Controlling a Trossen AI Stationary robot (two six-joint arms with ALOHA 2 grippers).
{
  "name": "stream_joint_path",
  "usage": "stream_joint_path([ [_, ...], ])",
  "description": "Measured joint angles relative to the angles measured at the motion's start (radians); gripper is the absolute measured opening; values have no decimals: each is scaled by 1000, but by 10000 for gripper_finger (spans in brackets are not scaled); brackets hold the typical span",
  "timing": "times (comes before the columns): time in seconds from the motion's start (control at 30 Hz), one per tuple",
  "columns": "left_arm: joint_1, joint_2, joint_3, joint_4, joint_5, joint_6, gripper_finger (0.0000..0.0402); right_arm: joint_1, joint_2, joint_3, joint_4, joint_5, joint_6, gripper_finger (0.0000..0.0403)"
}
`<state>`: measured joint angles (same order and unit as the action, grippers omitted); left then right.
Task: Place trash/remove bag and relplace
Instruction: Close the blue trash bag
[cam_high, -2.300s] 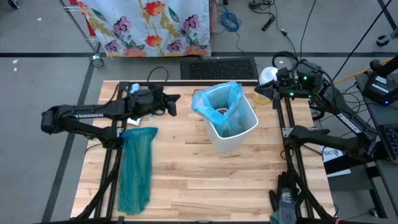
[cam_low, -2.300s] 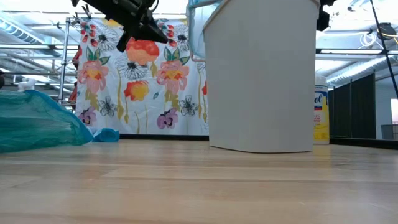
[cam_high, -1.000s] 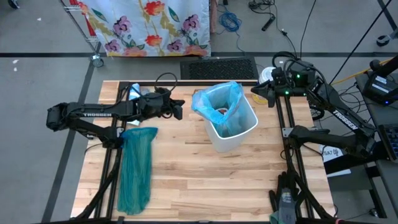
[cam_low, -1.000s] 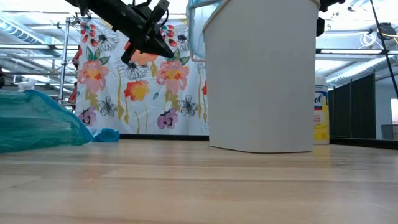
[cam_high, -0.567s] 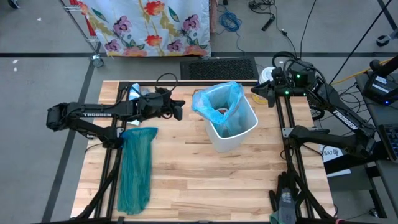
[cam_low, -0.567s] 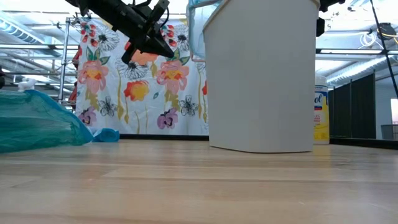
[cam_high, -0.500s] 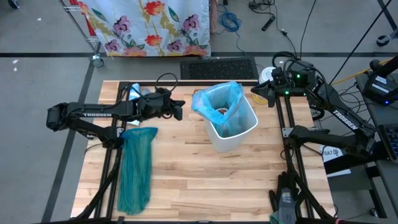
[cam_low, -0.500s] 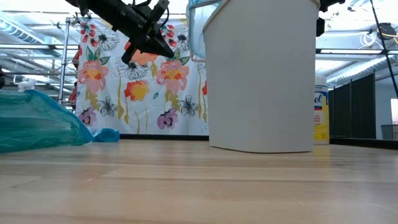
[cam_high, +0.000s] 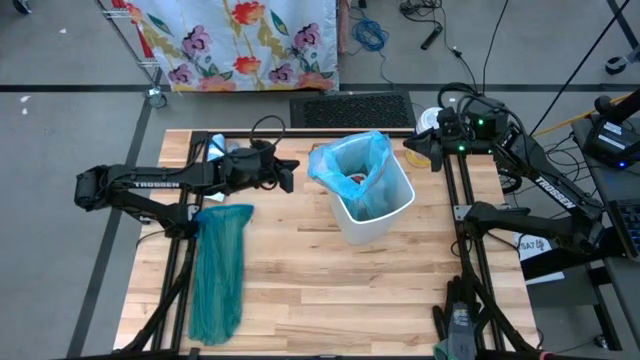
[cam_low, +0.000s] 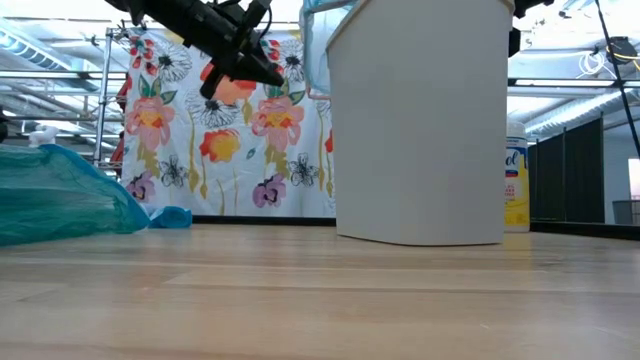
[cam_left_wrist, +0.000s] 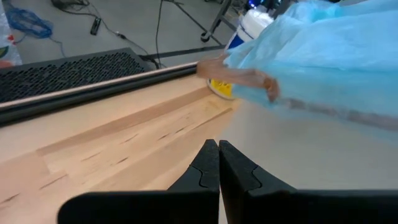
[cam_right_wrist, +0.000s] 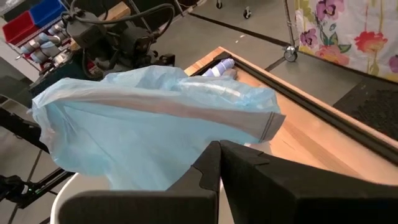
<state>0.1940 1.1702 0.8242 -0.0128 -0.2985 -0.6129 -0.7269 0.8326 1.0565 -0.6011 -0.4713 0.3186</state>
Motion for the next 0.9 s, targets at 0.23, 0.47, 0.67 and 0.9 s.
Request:
stream_joint_path([
  [0.23,0,0,0,8,18,20,0,0,0,0,-2,0,11,0],
  [0.47,0,0,0,8,40,23,0,0,0,0,-2,0,11,0],
  [0.67,0,0,0,10,40,23,0,0,0,0,-1,0,10,0],
  [0.9,0,0,0,15,40,2,13,0,0,0,-1,0,-1,0],
])
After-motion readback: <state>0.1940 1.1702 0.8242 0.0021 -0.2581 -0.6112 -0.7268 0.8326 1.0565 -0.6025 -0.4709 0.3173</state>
